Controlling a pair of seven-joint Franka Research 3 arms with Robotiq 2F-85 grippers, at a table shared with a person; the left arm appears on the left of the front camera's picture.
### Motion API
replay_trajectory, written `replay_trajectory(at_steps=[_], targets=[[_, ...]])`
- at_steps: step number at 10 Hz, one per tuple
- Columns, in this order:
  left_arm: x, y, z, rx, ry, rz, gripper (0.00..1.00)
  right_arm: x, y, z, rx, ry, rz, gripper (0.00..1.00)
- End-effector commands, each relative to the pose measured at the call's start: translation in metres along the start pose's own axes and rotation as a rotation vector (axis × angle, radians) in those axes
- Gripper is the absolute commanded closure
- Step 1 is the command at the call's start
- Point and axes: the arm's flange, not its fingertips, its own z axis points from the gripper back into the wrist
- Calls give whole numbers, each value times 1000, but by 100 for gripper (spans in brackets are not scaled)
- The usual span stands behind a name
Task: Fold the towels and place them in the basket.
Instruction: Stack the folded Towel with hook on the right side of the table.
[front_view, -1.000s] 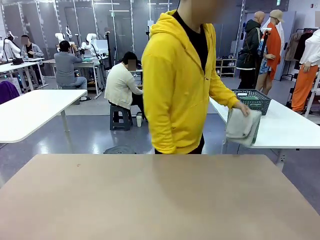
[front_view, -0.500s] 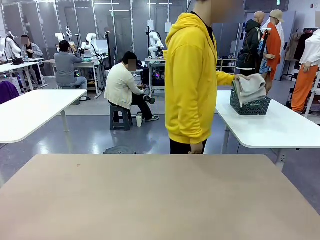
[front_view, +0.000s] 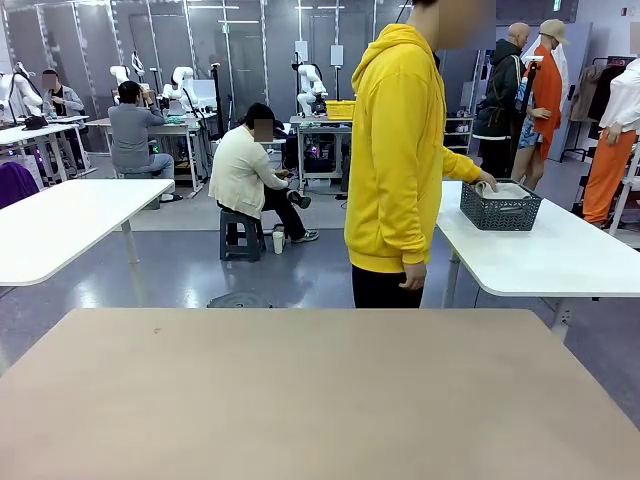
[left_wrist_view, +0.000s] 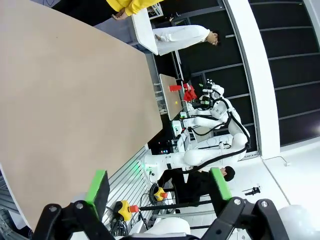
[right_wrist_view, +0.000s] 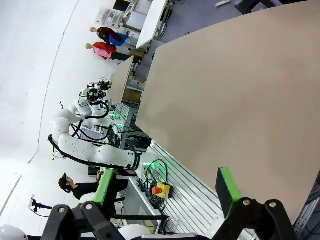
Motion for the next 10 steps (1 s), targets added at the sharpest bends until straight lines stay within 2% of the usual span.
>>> replay_trajectory(at_steps=[1,10], targets=[[-4,-1,-2,7,10,-12,0,0,0,0,3,-1,12,0],[-4,-1,-2,7,10,-12,0,0,0,0,3,-1,12,0]])
